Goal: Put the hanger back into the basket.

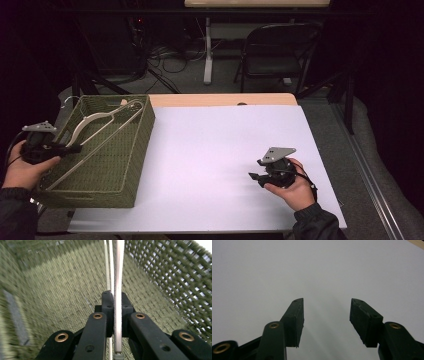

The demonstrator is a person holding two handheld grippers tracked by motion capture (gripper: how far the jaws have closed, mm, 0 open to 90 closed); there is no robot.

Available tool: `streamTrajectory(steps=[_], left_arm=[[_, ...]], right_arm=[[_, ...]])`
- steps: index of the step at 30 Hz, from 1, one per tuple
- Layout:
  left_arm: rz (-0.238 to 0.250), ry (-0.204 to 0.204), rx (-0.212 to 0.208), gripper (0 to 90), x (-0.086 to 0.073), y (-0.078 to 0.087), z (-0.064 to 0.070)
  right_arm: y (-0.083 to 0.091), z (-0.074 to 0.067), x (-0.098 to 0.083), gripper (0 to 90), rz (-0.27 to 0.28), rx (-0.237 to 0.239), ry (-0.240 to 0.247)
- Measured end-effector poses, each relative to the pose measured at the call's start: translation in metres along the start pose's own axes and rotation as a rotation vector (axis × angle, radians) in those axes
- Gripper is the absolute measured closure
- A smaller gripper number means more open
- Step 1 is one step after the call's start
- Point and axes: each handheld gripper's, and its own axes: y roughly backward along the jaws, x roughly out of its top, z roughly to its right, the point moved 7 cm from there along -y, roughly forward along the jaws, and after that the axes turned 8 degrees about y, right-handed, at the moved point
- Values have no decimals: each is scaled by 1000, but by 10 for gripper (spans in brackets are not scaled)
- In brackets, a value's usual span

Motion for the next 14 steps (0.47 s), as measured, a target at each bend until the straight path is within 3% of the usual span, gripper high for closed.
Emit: streamTrajectory(steps=[6,9,11,14], left_arm=[[-92,-7,57,867,-11,-23,-2],[-111,-8,80,860,-13,-26,-3],[-84,-1,99,710,-12,-24,-3],[1,-24,135,633,-5,-11,-1]], right_arm=[[0,2,-2,450,-1,2,-3],[1,2,-3,450,-12,-3,-4],[2,3,-3,450,5,-4,-8],[6,5,-4,450,-3,-15,-12]])
